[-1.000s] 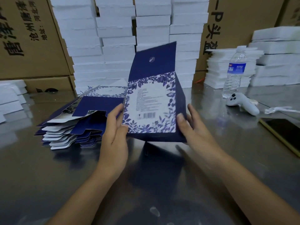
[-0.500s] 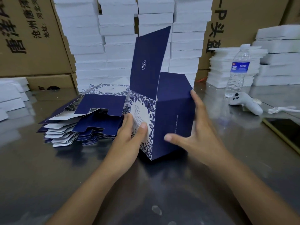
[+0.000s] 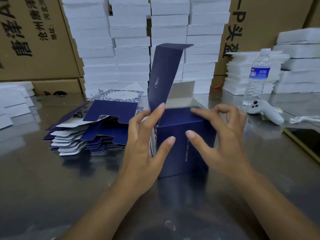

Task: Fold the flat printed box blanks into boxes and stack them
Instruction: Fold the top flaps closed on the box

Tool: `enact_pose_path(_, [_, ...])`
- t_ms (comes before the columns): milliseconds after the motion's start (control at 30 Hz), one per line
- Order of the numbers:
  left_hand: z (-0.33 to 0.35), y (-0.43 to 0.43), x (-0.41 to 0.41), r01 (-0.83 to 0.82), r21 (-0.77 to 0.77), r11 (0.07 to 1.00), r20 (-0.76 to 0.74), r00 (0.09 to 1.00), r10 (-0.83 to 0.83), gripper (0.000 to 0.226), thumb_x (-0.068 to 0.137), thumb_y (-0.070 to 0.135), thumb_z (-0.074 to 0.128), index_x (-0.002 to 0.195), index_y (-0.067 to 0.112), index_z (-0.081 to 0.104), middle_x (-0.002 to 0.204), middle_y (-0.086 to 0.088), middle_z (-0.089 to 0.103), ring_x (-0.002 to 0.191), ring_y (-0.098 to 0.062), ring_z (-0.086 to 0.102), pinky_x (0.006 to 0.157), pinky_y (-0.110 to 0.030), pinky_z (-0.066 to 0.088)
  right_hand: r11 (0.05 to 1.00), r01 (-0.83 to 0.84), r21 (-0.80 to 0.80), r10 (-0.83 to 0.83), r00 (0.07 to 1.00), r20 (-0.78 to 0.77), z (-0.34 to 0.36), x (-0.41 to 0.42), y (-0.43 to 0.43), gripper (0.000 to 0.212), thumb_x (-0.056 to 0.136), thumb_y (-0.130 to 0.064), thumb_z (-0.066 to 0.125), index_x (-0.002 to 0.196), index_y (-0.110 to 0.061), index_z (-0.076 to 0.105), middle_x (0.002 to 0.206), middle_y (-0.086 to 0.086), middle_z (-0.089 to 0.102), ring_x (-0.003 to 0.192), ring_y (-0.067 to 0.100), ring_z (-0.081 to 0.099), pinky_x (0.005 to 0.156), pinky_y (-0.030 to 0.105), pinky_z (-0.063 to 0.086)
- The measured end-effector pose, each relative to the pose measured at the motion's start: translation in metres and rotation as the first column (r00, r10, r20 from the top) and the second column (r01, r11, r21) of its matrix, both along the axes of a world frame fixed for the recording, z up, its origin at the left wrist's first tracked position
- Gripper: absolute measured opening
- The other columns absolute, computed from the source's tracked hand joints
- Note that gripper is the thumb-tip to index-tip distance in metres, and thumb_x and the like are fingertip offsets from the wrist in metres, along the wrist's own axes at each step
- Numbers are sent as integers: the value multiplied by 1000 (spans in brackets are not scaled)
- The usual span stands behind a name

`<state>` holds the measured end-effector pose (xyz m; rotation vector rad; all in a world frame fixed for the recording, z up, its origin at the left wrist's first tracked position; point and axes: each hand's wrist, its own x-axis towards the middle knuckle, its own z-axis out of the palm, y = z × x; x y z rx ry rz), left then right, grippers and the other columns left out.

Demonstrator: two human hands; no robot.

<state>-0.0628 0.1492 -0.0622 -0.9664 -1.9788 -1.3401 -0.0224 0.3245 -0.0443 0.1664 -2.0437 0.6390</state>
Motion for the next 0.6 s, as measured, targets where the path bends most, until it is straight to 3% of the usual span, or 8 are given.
enact_pose_path(67, [1, 0, 1, -117, -52, 992, -188, 977, 106, 56, 89, 38, 53, 136, 55, 28, 133, 6, 32, 124, 9, 34, 96, -5, 34, 1000, 11, 2, -11, 998, -58, 4, 0, 1, 36, 81, -46, 55, 99, -20, 71, 101, -1, 39, 106, 6, 23, 97, 5, 16])
enact_pose_path(133, [0, 0, 3, -194, -61, 979, -316, 934, 166, 48, 91, 29, 52, 134, 45, 35, 130, 1, 33, 119, 5, 35, 96, -3, 32, 1000, 2, 4, -1, 996, -92, 6, 1, 0, 32, 83, -42, 55, 85, -16, 73, 97, -1, 41, 105, 6, 24, 95, 4, 17])
enact_pose_path(300, [7, 3, 9, -279, -10, 960, -280, 923, 266, 19, 95, 36, 46, 110, 30, 56, 123, 0, 36, 116, -11, 44, 95, -12, 34, 995, -88, -43, 85, 995, -56, 5, 4, -8, 31, 85, -39, 53, 75, -15, 70, 95, -9, 44, 105, 10, 30, 91, 5, 21])
enact_pose_path(400, [12, 2, 10, -352, -1, 936, -308, 891, 335, 28, 97, 38, 41, 96, 20, 63, 118, -4, 38, 110, -15, 43, 91, -16, 31, 992, -113, -47, 110, 992, -68, 5, 4, -12, 29, 85, -38, 54, 74, -16, 69, 97, -14, 44, 105, 12, 32, 91, 7, 23])
enact_pose_path(500, [15, 3, 13, -375, 10, 927, -311, 880, 360, 29, 94, 30, 47, 85, 11, 67, 113, -11, 42, 102, -14, 41, 87, -14, 30, 993, -110, -30, 107, 990, -93, 4, 4, -15, 29, 86, -38, 53, 74, -17, 70, 93, -7, 46, 105, 13, 33, 92, 10, 24])
enact_pose_path(600, [17, 4, 15, -345, 7, 938, -265, 904, 335, 27, 92, 28, 49, 84, 9, 67, 111, -4, 37, 102, -7, 35, 88, -10, 29, 992, -112, -52, 106, 989, -102, 4, 4, -15, 34, 88, -40, 49, 75, -17, 71, 90, -6, 48, 102, 12, 35, 91, 12, 26])
